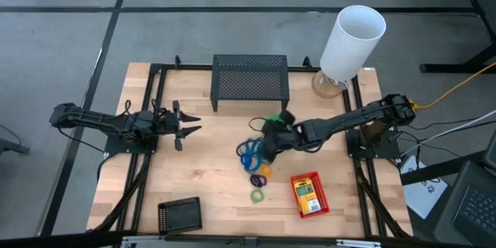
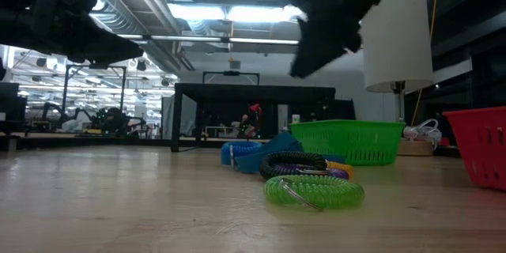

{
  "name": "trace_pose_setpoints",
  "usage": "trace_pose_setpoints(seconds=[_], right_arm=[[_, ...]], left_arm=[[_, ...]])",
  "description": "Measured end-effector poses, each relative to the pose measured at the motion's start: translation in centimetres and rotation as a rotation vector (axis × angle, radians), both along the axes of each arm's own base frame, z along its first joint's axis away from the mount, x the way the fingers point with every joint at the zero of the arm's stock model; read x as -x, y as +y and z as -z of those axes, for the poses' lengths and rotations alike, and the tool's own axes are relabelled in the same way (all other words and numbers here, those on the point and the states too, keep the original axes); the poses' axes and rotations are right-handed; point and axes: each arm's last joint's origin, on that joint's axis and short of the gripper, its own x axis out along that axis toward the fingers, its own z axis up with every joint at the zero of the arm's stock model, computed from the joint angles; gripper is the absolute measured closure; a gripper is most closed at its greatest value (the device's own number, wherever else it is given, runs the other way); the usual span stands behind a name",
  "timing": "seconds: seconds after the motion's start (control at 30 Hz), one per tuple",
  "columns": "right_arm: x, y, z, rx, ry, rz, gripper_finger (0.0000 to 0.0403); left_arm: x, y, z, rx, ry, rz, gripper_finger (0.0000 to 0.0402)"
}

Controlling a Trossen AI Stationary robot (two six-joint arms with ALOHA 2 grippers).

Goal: Pick & Place Office Desk Supplies
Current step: Put the blue rubber band into the green basket

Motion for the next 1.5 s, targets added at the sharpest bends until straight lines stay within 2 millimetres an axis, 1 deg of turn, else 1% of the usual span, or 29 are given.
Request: trace_pose_setpoints(seconds=[0.17, 0.33, 0.43, 0.53, 0.63, 0.73, 0.97, 1.1, 1.23, 1.37, 1.5], right_arm=[[-0.9, 0.3, -0.5, -0.074, -0.087, -0.064, 0.0248], [-1.2, 0.4, -0.7, -0.128, -0.128, -0.059, 0.0257], [-1.7, 0.2, 0.1, -0.159, -0.113, -0.059, 0.0264], [-2.7, 0.0, 1.2, -0.198, -0.119, -0.073, 0.0268], [-3.8, -0.5, 2.5, -0.252, -0.124, -0.090, 0.0266], [-4.3, -1.3, 3.4, -0.281, -0.093, -0.083, 0.0260], [-5.1, -2.2, 3.6, -0.283, -0.081, -0.053, 0.0257], [-5.3, -2.3, 4.2, -0.286, -0.049, -0.044, 0.0256], [-5.4, -2.4, 5.3, -0.290, -0.003, -0.032, 0.0256], [-5.4, -2.5, 5.9, -0.311, 0.021, -0.038, 0.0256], [-5.4, -2.5, 5.9, -0.328, 0.028, -0.049, 0.0256]], left_arm=[[0.0, 0.0, 0.0, 0.003, 0.002, -0.001, 0.0272], [0.0, 0.0, 0.2, 0.002, 0.016, -0.001, 0.0272], [0.0, 0.0, 0.1, 0.002, 0.015, -0.001, 0.0272], [0.0, 0.0, 0.2, 0.002, 0.015, -0.001, 0.0272], [0.0, 0.0, 0.1, 0.001, 0.015, -0.004, 0.0272], [0.0, 0.0, 0.2, 0.000, 0.017, -0.004, 0.0272], [0.0, 0.0, 0.3, -0.002, 0.027, -0.005, 0.0272], [0.0, 0.0, 0.4, 0.006, 0.042, -0.007, 0.0272], [0.0, 0.0, 0.5, 0.012, 0.044, -0.014, 0.0272], [0.0, 0.1, 0.5, 0.010, 0.044, -0.025, 0.0272], [0.0, 0.1, 0.5, 0.003, 0.045, -0.030, 0.0272]])
